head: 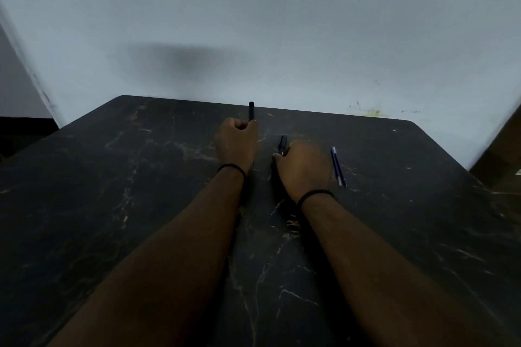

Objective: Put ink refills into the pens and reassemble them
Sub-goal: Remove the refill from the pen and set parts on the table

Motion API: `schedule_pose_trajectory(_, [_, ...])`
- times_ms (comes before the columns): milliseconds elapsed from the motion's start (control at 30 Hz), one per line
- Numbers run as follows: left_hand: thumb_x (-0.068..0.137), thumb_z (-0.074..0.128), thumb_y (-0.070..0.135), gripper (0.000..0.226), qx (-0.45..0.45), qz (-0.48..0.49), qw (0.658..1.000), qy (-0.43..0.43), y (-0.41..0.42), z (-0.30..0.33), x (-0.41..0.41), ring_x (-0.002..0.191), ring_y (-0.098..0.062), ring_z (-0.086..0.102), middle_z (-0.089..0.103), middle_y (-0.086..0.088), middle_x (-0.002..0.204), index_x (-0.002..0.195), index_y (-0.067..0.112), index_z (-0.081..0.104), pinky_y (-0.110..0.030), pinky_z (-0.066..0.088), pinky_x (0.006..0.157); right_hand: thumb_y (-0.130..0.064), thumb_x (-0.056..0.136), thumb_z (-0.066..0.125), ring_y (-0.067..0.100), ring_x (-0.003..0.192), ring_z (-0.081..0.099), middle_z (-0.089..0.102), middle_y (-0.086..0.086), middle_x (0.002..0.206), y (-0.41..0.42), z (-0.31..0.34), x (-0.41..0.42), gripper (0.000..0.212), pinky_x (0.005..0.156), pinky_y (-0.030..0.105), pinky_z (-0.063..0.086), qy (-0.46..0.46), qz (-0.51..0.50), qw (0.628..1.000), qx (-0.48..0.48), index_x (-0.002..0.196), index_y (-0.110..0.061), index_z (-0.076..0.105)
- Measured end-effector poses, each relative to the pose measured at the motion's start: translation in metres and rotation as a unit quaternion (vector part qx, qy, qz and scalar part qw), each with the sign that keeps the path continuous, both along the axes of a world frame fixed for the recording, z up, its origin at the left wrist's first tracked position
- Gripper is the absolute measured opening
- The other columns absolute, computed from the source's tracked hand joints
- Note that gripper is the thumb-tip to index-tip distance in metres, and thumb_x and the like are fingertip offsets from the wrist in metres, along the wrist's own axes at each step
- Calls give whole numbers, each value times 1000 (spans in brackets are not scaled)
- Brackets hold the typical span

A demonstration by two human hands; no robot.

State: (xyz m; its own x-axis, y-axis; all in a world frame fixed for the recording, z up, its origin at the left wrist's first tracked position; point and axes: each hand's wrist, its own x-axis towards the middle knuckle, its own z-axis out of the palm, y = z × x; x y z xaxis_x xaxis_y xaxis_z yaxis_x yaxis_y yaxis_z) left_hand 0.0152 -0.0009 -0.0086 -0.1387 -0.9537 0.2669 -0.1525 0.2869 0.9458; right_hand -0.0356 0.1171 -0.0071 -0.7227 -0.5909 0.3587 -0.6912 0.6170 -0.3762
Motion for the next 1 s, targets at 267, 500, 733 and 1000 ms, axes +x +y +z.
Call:
schedule_pose_trajectory(267, [88,69,30,21,-3,-48,998,41,2,0,-1,61,-8,54,61,2,71,88,9,68,-23,44,54,-47,98,50,26,88,66,69,6,90,3,2,-3,38,80,40,53,-60,13,994,-95,91,-14,67])
schedule_pose_trajectory(500, [90,67,18,11,106,-395,902,138,13,5,6,39,-9,32,49,-3,52,83,13,74,-18,21,36,-41,100,51,18,71,51,54,0,74,8,8,-6,36,67,40,45,-135,78,902,-402,73,-18,57])
schedule_pose_trajectory(733, [88,65,23,15,135,-473,857,154,17,11,10,42,-5,33,68,-2,71,84,11,73,-19,20,39,-31,101,55,4,63,56,62,-3,70,10,9,-4,31,60,18,48,-159,86,850,-495,86,-5,64])
schedule_pose_trajectory(1000, [96,56,33,25,170,-436,862,197,1,7,12,44,-5,33,65,0,79,90,13,71,-22,16,42,-32,105,46,9,38,46,51,-7,43,18,11,-9,28,40,23,38,-254,90,796,-543,83,-17,52])
